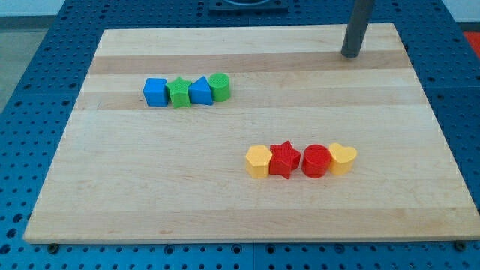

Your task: Nudge the green star up a bit

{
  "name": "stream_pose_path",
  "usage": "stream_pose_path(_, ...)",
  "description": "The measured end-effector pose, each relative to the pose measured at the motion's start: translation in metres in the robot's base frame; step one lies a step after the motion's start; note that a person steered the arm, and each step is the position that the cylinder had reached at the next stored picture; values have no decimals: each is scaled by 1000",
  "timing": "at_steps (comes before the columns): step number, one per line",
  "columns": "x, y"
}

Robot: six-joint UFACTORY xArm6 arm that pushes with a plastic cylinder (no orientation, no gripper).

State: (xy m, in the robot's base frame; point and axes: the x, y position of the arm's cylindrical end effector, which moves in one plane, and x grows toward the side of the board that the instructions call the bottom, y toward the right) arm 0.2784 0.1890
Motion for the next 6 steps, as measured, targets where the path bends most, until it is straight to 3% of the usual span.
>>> stream_pose_path(2,-78,34)
stream_pose_path(3,-77,41)
stream_pose_path(4,-17,46)
stream_pose_path(6,177,-75)
